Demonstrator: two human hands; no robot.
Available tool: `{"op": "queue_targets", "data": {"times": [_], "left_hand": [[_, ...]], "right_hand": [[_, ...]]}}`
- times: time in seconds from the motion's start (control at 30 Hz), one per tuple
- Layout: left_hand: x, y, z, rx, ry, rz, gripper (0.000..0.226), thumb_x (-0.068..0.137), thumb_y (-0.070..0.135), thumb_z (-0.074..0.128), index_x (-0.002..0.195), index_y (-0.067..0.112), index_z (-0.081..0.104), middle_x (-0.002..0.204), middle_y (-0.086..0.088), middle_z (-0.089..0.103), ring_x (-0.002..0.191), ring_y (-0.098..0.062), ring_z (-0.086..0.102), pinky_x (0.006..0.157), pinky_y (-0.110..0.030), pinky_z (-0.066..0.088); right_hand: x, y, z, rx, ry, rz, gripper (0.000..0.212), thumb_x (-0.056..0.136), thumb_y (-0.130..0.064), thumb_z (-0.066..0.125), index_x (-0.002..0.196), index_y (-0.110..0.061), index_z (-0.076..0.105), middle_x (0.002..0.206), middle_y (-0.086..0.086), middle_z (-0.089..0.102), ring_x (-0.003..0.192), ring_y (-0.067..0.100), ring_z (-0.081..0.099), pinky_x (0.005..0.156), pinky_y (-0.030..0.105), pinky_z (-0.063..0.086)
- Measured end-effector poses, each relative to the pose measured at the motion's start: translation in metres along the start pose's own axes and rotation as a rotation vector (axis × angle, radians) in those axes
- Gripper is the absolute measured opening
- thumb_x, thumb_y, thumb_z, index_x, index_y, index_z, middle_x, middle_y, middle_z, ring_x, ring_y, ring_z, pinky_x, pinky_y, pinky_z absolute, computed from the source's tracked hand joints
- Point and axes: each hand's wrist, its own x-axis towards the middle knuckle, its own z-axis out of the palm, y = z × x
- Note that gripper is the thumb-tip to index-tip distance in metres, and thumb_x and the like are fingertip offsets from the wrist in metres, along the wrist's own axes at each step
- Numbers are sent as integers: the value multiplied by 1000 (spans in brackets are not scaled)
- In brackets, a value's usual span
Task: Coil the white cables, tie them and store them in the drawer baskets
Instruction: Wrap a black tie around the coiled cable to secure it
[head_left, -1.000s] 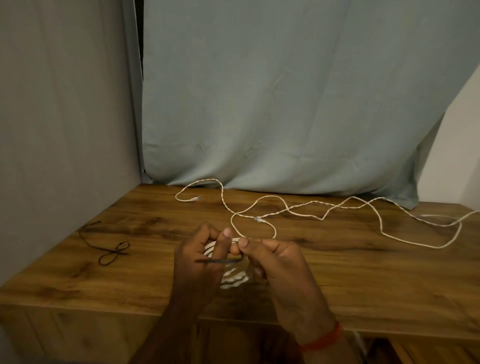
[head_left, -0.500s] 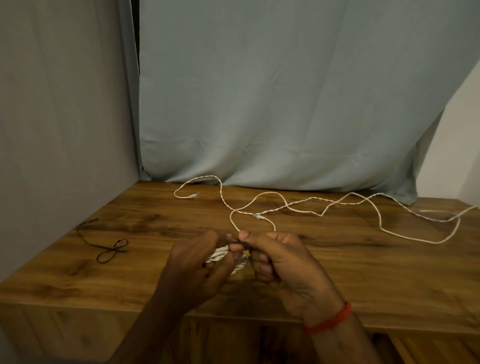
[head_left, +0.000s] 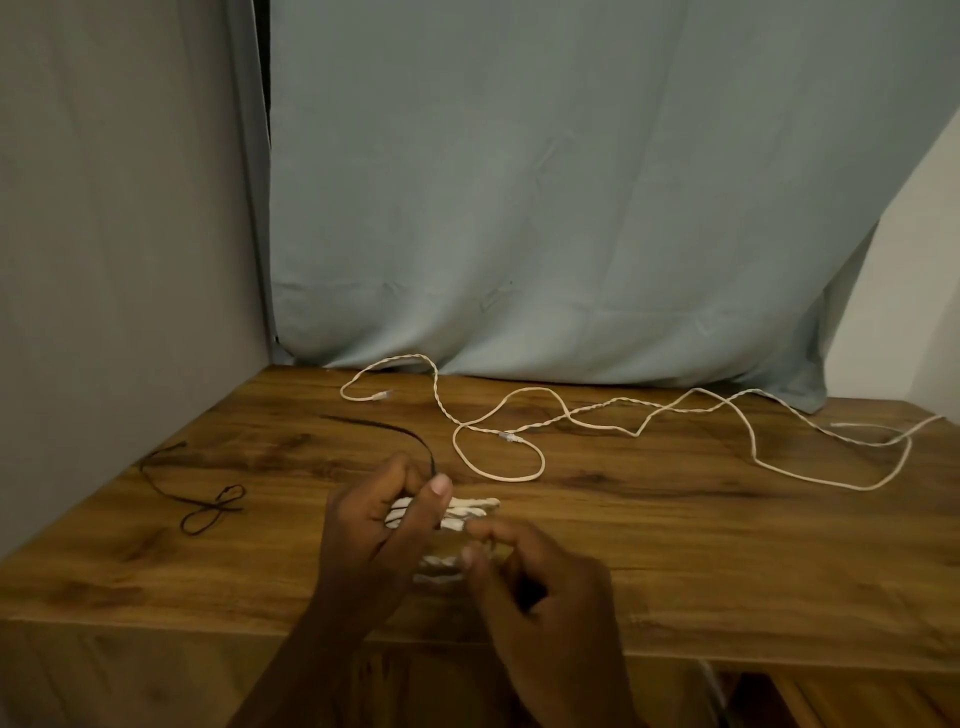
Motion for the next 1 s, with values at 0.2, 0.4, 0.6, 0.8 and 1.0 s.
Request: {"op": "queue_targets", "data": {"times": [0.2,0.4,0.6,0.8,1.0], "left_hand": [[-3,2,10,-94,81,-126,37,90,33,57,59,15,46,54,5,49,50,-4,46,53,-18,39],[1,2,11,-137,76,-147,27,88,34,59,63,28,51,57,9,52,52,-4,49,53,-19,41],[0,0,9,-199,271,-327,22,79,35,76,82,36,55,78,-7,66,67,-23,67,61,-37,56],[1,0,11,-183,300,-329,10,89,23,71,88,27,62,85,-2,69,76,-22,70,67,-40,57],[9,3,17,-227,338,-404,27,90,24,69,67,16,57,55,4,60,51,-14,56,55,-35,46]], "right_hand": [[-8,6,10,-298,63,-227,17,91,-37,62,99,-31,76,71,-13,71,57,2,63,54,19,52],[-2,7,26,-335,-150,-63,43,95,-45,38,132,-33,57,107,-8,72,94,16,68,81,36,56],[6,-3,27,-525,-93,-112,37,93,-46,45,124,-34,61,80,-14,72,65,9,67,53,28,51],[9,-5,32,-644,-4,-136,39,89,-48,47,120,-34,65,83,-14,74,61,12,67,49,31,51],[23,-3,28,-729,51,-221,29,88,-38,57,112,-28,71,75,-8,72,51,16,63,42,29,47]]}}
